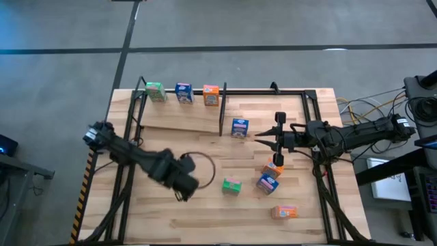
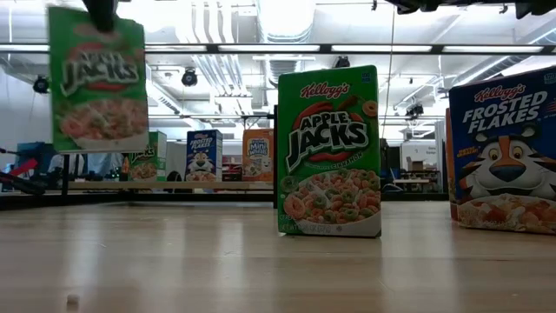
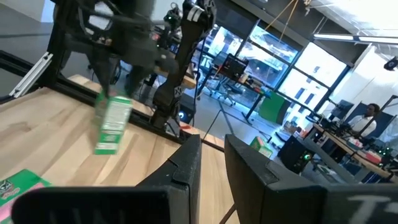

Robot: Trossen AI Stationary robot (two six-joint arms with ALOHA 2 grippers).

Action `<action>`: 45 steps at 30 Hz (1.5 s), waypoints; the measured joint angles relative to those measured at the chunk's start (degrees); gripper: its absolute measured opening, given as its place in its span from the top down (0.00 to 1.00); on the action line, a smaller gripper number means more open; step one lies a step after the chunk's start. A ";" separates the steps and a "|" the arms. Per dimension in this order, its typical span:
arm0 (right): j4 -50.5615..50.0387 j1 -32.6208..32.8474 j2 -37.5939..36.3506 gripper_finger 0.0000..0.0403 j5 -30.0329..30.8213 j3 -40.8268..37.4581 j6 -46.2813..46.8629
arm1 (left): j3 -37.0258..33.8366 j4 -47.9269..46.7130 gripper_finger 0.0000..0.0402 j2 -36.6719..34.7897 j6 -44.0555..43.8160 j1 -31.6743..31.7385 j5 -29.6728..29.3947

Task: Stack cereal on shelf
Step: Put the left green cereal box on the shelf aligned with the green cereal box

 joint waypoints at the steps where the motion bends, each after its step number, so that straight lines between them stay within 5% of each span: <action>1: 0.04 0.00 -0.04 0.84 0.00 0.00 0.19 | 0.07 -1.08 0.58 0.00 3.38 1.44 -0.04; 16: -2.98 0.00 -0.65 0.84 -0.03 0.02 2.74 | 0.05 -2.95 0.58 -2.81 56.84 20.59 -14.56; 27: -4.87 0.00 -1.22 0.84 -0.59 0.04 5.40 | -0.06 -2.95 0.58 -7.30 74.70 40.02 -14.43; 33: -7.61 0.00 -1.25 0.84 -0.61 0.04 8.38 | -0.14 -2.87 0.58 -7.71 80.83 49.82 -8.91; 45: -12.36 0.00 -1.18 0.84 -0.86 0.04 15.35 | -0.84 -2.45 0.58 -7.43 87.28 61.21 -6.92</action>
